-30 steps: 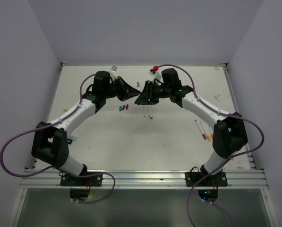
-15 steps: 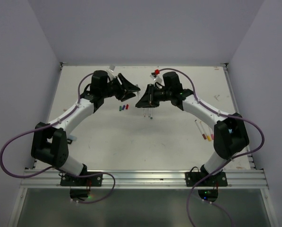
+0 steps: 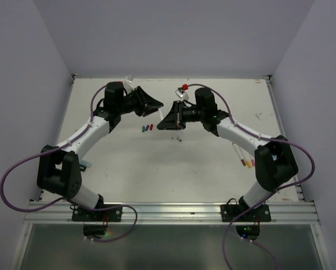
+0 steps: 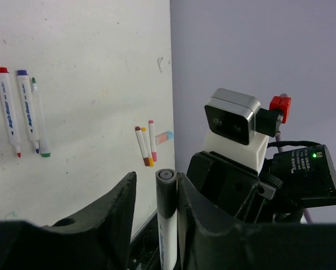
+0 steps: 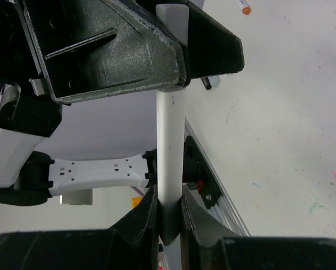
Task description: Open the pen caps
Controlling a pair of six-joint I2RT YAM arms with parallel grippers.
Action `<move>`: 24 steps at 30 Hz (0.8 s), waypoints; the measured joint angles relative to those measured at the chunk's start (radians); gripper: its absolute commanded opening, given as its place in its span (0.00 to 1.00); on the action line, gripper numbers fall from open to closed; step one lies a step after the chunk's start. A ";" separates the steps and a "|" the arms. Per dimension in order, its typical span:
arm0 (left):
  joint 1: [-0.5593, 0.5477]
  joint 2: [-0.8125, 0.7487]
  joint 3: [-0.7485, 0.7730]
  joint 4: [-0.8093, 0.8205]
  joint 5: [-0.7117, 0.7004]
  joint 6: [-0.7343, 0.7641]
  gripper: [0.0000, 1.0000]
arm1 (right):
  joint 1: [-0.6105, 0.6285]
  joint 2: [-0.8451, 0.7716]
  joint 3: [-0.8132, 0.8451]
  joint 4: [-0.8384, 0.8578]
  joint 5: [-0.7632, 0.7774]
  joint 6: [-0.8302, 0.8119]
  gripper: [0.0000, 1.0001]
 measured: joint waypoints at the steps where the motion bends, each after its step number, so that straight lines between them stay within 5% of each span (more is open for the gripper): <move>1: 0.000 0.002 0.000 0.008 0.007 -0.003 0.30 | 0.001 0.001 -0.002 0.020 -0.005 0.023 0.00; 6: 0.000 0.002 0.002 0.037 0.023 -0.011 0.00 | 0.002 0.021 -0.015 0.097 -0.029 0.089 0.00; 12: 0.006 0.015 0.039 -0.062 0.009 0.013 0.00 | 0.010 0.030 0.001 0.026 0.000 0.018 0.00; 17: 0.010 0.071 0.178 -0.285 -0.092 0.063 0.00 | 0.109 0.042 0.215 -0.424 0.340 -0.303 0.00; 24: 0.061 0.145 0.241 -0.408 -0.169 0.084 0.00 | 0.279 0.043 0.267 -0.689 0.675 -0.529 0.00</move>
